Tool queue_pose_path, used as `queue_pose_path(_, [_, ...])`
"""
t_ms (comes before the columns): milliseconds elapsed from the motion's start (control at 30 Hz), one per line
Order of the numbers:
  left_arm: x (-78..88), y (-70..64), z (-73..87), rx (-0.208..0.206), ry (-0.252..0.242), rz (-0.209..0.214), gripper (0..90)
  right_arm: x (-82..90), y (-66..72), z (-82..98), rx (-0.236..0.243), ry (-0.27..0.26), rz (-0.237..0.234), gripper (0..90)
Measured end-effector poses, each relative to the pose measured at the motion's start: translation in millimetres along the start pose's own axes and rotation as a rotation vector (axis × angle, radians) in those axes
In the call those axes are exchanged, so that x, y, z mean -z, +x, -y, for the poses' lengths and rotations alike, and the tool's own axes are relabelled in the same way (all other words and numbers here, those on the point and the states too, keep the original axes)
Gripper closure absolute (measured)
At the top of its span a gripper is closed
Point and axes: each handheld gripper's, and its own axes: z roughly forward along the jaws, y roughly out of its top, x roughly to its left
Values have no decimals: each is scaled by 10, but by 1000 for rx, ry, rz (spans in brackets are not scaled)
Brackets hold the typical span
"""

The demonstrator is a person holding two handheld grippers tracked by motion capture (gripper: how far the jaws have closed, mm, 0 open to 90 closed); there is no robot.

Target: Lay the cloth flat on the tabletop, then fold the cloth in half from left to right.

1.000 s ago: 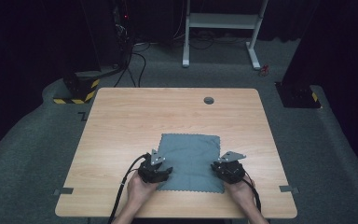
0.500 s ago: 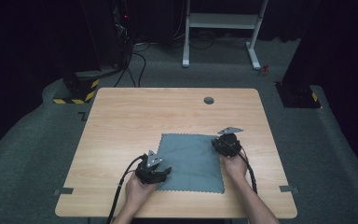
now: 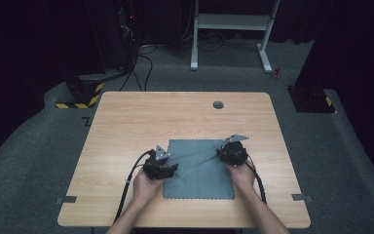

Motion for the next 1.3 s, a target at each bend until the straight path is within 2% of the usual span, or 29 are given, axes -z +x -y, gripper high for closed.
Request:
queue_pose_path(100, [-126,77,-130,18,20,9,470,94,217,115,59,-16,-28,683])
queue_pose_path(167, [-225,101,-192,10,37,9,471,150,313,182,67,-19,-50,661])
queue_pose_path(200, [-256,115,-216,2,24,-1,468,181,347,217,68,-23,-61,652])
queue_pose_path(233, [-287,129,-230,21,15,-1,472,212,377,259,61,-31,-72,646])
queue_pose_path(300, [-321,165,-238,24,-3,-19,480,268,412,346,53,-35,-94,635])
queue_pose_path(367, [-339,167,-229,-4,-15,-48,526,306,444,429,64,-26,-83,628])
queue_pose_path(400, [-342,172,-229,-1,-18,-48,524,324,453,469,73,-39,-77,626])
queue_pose_path(533, [-335,163,-233,10,-5,-69,491,358,452,516,82,-47,-79,616])
queue_pose_path(633, [-284,172,-223,41,10,-50,435,359,456,511,78,-43,-73,610])
queue_pose_path(700, [-232,147,-185,42,5,-22,419,365,473,512,71,-55,-78,613])
queue_pose_path(833, [-127,50,-48,26,0,-1,389,397,543,488,91,-104,-75,587])
queue_pose_path(967, [-46,-17,90,-24,-33,-34,385,314,591,487,115,-62,-64,567])
queue_pose_path(1067, [-28,-23,109,-17,-33,-35,382,305,546,481,78,-57,-88,543])
queue_pose_path(1167, [-27,-25,108,-19,-31,-38,380,308,571,484,95,-60,-60,509])
queue_pose_path(1300, [-28,-23,108,-14,-29,-40,365,313,601,469,79,-50,-50,526])
